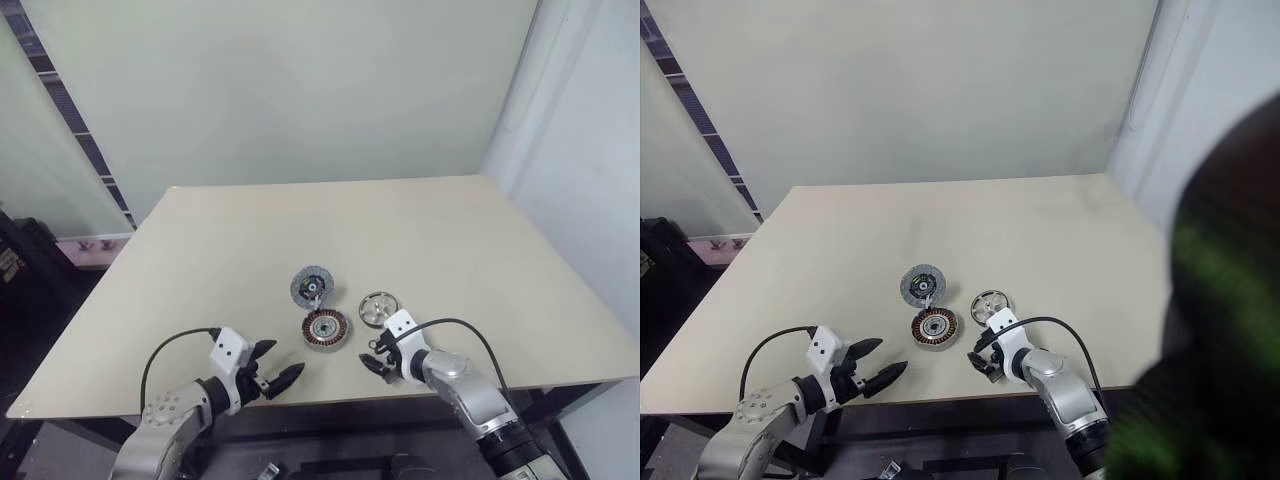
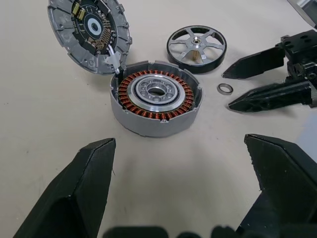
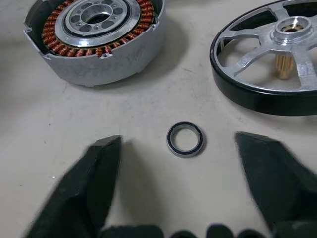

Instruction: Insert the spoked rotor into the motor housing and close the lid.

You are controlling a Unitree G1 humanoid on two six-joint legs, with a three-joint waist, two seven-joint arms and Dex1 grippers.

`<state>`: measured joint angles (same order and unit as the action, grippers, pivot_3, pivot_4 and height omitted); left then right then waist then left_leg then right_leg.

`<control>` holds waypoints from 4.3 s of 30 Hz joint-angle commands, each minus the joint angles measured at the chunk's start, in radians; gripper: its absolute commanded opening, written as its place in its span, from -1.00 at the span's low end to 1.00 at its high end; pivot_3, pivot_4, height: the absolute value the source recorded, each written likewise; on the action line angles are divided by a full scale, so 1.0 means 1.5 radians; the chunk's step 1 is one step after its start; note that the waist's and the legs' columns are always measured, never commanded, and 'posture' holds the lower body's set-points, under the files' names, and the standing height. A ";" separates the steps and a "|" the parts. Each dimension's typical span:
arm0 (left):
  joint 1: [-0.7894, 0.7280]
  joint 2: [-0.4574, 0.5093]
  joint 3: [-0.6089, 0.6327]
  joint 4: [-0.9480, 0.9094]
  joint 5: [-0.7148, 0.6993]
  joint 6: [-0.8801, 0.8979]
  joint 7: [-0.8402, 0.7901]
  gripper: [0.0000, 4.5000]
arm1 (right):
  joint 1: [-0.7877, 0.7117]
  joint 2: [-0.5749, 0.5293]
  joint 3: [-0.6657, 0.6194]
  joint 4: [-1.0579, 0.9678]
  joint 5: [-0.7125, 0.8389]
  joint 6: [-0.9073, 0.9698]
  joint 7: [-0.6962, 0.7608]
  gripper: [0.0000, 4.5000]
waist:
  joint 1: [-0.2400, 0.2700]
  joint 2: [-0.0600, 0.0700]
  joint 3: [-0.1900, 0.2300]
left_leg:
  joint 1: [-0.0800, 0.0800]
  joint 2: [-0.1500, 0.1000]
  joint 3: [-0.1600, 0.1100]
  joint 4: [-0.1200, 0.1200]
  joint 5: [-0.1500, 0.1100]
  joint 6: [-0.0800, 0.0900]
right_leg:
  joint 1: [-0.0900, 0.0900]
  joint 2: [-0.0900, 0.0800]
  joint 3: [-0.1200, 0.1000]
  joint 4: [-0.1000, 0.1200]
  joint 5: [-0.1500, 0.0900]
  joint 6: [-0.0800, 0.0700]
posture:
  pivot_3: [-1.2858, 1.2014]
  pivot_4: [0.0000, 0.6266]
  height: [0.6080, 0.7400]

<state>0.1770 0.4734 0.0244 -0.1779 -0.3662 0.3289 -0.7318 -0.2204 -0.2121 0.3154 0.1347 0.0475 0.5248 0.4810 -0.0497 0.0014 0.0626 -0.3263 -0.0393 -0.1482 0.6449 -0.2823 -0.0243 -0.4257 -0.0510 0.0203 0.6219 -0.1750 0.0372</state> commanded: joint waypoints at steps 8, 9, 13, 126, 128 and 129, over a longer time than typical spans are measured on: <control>-0.010 -0.002 0.000 0.007 0.006 -0.030 -0.005 1.00 | -0.010 0.004 -0.004 -0.011 -0.007 -0.003 0.006 -0.64 | 0.000 0.000 0.000 | 0.000 0.000 0.000 0.000 0.000 0.000 | 0.000 0.000 0.000 0.000 0.000 0.000 | 0.03 -1.00 1.00; -0.012 -0.003 0.000 0.008 0.006 -0.031 -0.005 1.00 | -0.011 0.003 -0.005 -0.011 -0.007 -0.003 0.007 -0.64 | 0.000 0.000 0.000 | 0.000 0.000 0.000 0.000 0.000 0.000 | 0.000 0.000 0.000 0.000 0.000 0.000 | 0.03 -1.00 1.00; -0.018 -0.005 0.000 0.013 0.008 -0.031 -0.005 1.00 | -0.015 0.001 -0.009 -0.012 -0.005 -0.001 0.008 -0.64 | 0.000 0.000 0.000 | 0.000 0.000 0.000 0.000 0.000 0.000 | 0.000 0.000 0.000 0.000 0.000 0.000 | 0.03 -1.00 1.00; 0.000 -0.004 0.084 -0.032 -0.006 -0.039 0.042 1.00 | -0.260 0.161 0.035 0.297 -0.072 -0.076 0.053 -0.64 | -0.001 0.000 -0.001 | 0.002 0.001 0.000 0.000 0.000 0.000 | 0.000 0.002 0.001 0.002 0.003 -0.002 | 0.03 -1.00 1.00; 0.000 -0.004 0.084 -0.031 -0.006 -0.040 0.041 1.00 | -0.260 0.160 0.036 0.296 -0.072 -0.074 0.055 -0.64 | -0.001 0.000 -0.001 | 0.002 0.001 0.000 0.000 0.000 0.000 | 0.000 0.002 0.001 0.002 0.003 -0.002 | 0.03 -1.00 1.00; 0.000 -0.004 0.084 -0.030 -0.005 -0.040 0.041 1.00 | -0.259 0.160 0.036 0.295 -0.072 -0.073 0.056 -0.64 | -0.001 0.000 -0.001 | 0.002 0.001 0.000 0.000 0.000 0.000 | 0.000 0.002 0.001 0.002 0.003 -0.002 | 0.03 -1.00 1.00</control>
<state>0.1875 0.4653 0.1390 -0.1925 -0.3704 0.2905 -0.6706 -0.5878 0.0236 0.3738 0.5765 -0.0543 0.4146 0.5617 -0.0508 0.0021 0.0616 -0.3233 -0.0384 -0.1480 0.6450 -0.2821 -0.0244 -0.4253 -0.0487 0.0215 0.6243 -0.1700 0.0335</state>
